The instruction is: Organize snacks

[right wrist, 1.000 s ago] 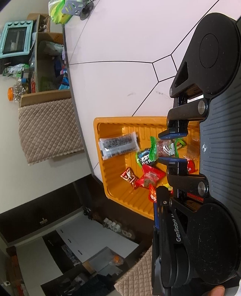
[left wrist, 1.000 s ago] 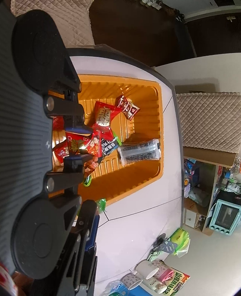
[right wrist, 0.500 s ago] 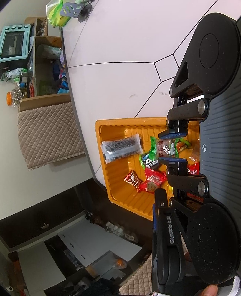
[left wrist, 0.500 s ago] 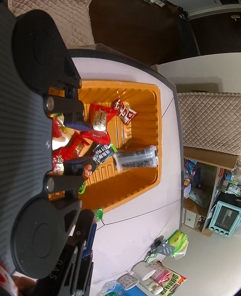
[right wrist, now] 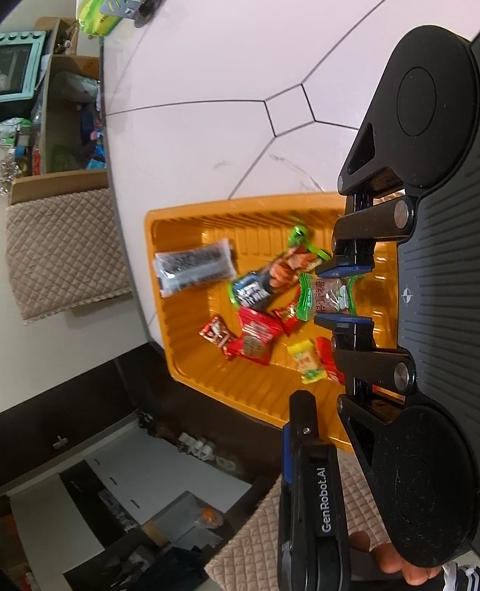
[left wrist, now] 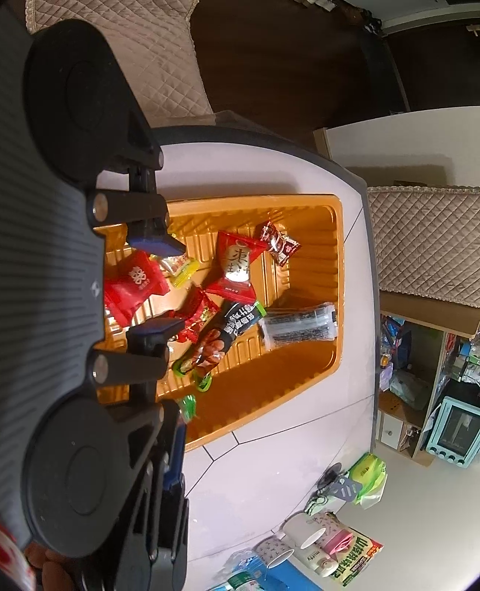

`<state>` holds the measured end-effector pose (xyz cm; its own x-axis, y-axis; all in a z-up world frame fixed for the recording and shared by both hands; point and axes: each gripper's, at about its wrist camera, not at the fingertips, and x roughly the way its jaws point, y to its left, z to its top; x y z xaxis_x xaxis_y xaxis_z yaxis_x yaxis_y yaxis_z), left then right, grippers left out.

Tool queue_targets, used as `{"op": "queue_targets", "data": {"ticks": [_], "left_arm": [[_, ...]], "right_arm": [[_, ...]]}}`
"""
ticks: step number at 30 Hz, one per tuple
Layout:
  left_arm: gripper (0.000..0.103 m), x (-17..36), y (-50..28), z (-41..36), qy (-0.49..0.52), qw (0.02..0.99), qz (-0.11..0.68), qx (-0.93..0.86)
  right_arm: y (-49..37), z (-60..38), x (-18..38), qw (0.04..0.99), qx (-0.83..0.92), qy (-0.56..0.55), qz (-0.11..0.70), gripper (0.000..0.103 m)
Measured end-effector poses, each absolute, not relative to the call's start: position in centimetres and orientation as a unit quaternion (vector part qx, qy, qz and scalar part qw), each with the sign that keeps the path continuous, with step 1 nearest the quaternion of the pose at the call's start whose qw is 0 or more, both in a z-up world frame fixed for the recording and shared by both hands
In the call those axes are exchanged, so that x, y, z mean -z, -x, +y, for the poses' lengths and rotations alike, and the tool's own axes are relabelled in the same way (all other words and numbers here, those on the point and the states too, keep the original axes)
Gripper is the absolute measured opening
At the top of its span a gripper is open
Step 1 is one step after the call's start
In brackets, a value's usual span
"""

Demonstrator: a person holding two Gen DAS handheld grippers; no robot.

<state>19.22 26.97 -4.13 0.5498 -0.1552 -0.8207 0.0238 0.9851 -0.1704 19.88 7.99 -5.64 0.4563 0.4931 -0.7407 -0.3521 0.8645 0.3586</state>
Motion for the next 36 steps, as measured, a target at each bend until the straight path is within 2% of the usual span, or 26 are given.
{"op": "queue_targets", "data": {"ticks": [11, 12, 14, 15, 16, 23, 26, 28, 36], "left_arm": [[0.04, 3.5, -18.4, 28.5, 0.081, 0.881, 0.463, 0.055], [0.04, 3.4, -18.3, 28.7, 0.081, 0.882, 0.461, 0.054], [0.041, 3.2, -17.9, 28.9, 0.082, 0.884, 0.458, 0.053], [0.041, 3.1, -17.7, 29.0, 0.083, 0.885, 0.456, 0.052], [0.042, 2.9, -17.5, 29.1, 0.084, 0.885, 0.454, 0.052], [0.048, 1.9, -15.8, 29.0, 0.081, 0.889, 0.449, 0.04], [0.052, 1.6, -14.9, 28.6, 0.081, 0.889, 0.449, 0.036], [0.06, 1.3, -14.1, 28.3, 0.083, 0.889, 0.449, 0.034], [0.061, 0.0, -10.7, 26.1, 0.096, 0.885, 0.454, 0.025]], "right_arm": [[-19.4, 9.6, 5.7, 0.85, -0.238, -0.078, 0.463, 0.022], [-19.4, 9.6, 5.7, 0.852, -0.235, -0.08, 0.461, 0.024], [-19.4, 9.6, 5.6, 0.855, -0.228, -0.08, 0.459, 0.039], [-19.3, 9.5, 5.4, 0.858, -0.223, -0.081, 0.456, 0.05], [-19.2, 9.4, 5.2, 0.862, -0.219, -0.083, 0.45, 0.055], [-17.8, 8.0, 4.0, 0.869, -0.203, -0.095, 0.441, 0.058], [-16.8, 7.1, 3.5, 0.87, -0.197, -0.098, 0.441, 0.073], [-16.0, 6.4, 3.2, 0.873, -0.193, -0.096, 0.438, 0.079], [-12.9, 3.8, 2.1, 0.875, -0.192, -0.107, 0.431, 0.082]]}}
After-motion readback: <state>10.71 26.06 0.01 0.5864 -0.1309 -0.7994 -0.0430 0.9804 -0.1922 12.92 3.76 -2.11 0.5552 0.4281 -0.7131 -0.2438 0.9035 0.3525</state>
